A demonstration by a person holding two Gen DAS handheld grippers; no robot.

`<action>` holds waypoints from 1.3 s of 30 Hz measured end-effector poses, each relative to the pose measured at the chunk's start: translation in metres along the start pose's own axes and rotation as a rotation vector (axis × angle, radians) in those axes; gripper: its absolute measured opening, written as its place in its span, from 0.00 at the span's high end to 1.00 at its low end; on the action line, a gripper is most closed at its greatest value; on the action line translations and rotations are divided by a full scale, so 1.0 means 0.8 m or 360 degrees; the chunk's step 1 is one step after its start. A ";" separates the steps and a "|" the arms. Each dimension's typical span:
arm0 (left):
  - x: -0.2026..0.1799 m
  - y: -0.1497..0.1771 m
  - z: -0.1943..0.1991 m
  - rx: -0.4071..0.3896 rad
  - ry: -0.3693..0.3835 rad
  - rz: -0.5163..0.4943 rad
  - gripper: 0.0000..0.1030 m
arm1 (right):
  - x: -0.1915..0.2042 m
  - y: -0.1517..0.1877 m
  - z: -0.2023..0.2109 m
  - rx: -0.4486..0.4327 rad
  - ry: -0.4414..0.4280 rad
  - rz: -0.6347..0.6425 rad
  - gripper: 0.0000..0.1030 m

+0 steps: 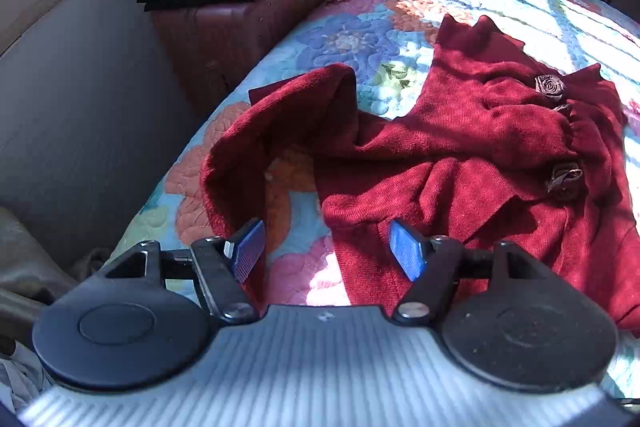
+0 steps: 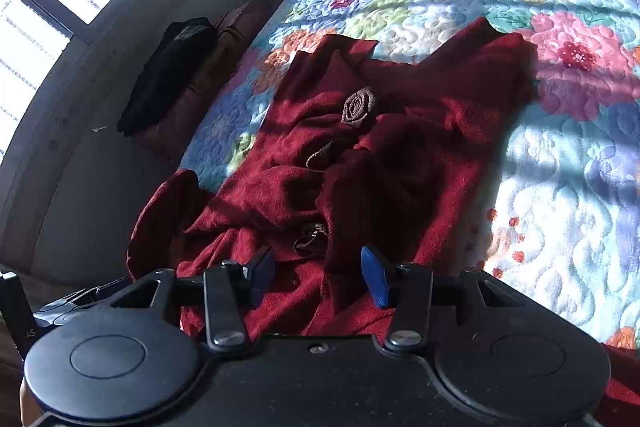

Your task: Fold clothes

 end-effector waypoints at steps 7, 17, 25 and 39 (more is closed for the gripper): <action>0.006 0.046 0.053 0.0034 0.0065 0.0235 0.30 | 0.000 0.080 0.063 0.0184 -0.0021 0.0146 0.39; -0.055 0.087 0.061 0.0162 0.0116 0.0124 0.28 | -0.045 0.119 0.200 0.0239 0.0037 0.0131 0.37; -0.148 0.134 0.031 -0.0098 0.0354 -0.0331 0.28 | -0.039 0.175 0.134 0.0045 0.0233 0.0795 0.36; -0.193 0.156 0.005 -0.0319 0.0524 -0.0702 0.74 | -0.024 0.163 0.013 -0.0218 0.0432 0.1221 0.85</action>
Point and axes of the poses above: each gripper's, at about its wrist camera, not at the fingertips, and z roughly against the way its jaws point, x to its left, y to its underside, the point moved 5 cm from there along -z, roughly the way its jaws point, and after that the axes turned 8 degrees about -x, right-handed, at the moved point
